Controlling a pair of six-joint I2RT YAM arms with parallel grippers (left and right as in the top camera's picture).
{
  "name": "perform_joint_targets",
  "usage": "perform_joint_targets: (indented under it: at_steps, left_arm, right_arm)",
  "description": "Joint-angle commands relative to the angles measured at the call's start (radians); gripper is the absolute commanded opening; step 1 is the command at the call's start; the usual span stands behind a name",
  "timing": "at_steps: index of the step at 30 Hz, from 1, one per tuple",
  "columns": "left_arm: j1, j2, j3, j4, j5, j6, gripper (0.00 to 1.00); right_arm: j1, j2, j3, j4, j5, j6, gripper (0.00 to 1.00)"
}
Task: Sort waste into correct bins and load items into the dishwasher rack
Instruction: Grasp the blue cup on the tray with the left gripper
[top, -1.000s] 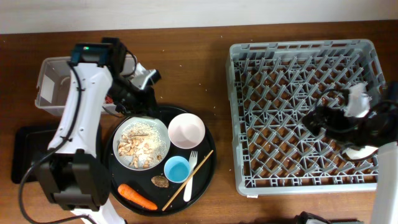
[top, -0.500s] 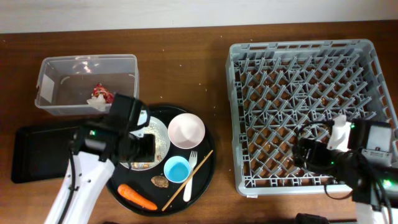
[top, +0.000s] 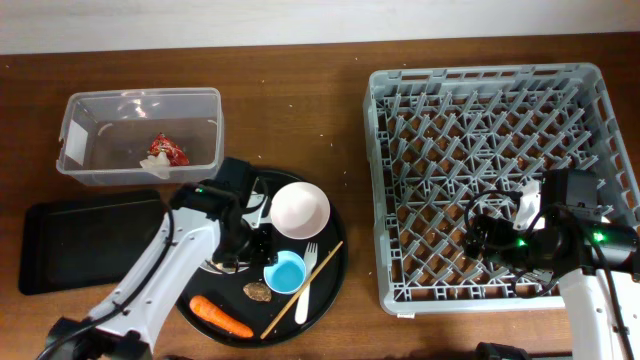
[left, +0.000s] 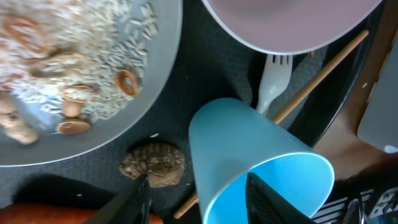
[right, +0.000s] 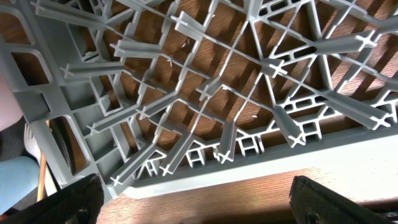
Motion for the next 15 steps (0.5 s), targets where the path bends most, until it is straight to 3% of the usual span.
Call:
perform_joint_targets:
  at_steps: [1, 2, 6, 9, 10, 15]
  left_arm:
    - [-0.031, 0.031, -0.005, 0.002, 0.032, 0.005, 0.28]
    - [-0.031, 0.031, -0.005, 0.002, 0.029, 0.005, 0.22]
    - [-0.031, 0.031, -0.005, 0.001, 0.029, 0.005, 0.11]
    - [-0.031, 0.031, -0.005, 0.002, 0.025, 0.005, 0.07]
    - [-0.031, 0.031, -0.005, 0.0, 0.009, 0.005, 0.01]
    - [-0.02, 0.03, 0.013, -0.001, 0.005, 0.005, 0.01]
  right_arm:
    - [0.006, 0.001, -0.005, -0.005, 0.012, 0.008, 0.98]
    - [0.006, 0.001, -0.005, -0.005, 0.012, 0.008, 0.99]
    - [0.006, 0.001, -0.005, -0.01, 0.012, 0.008, 0.98]
    - [0.006, 0.001, -0.005, -0.012, 0.012, 0.009, 0.98]
    - [0.006, 0.001, -0.005, -0.012, 0.012, 0.009, 0.98]
    - [0.006, 0.001, -0.005, -0.012, 0.011, 0.008, 0.98]
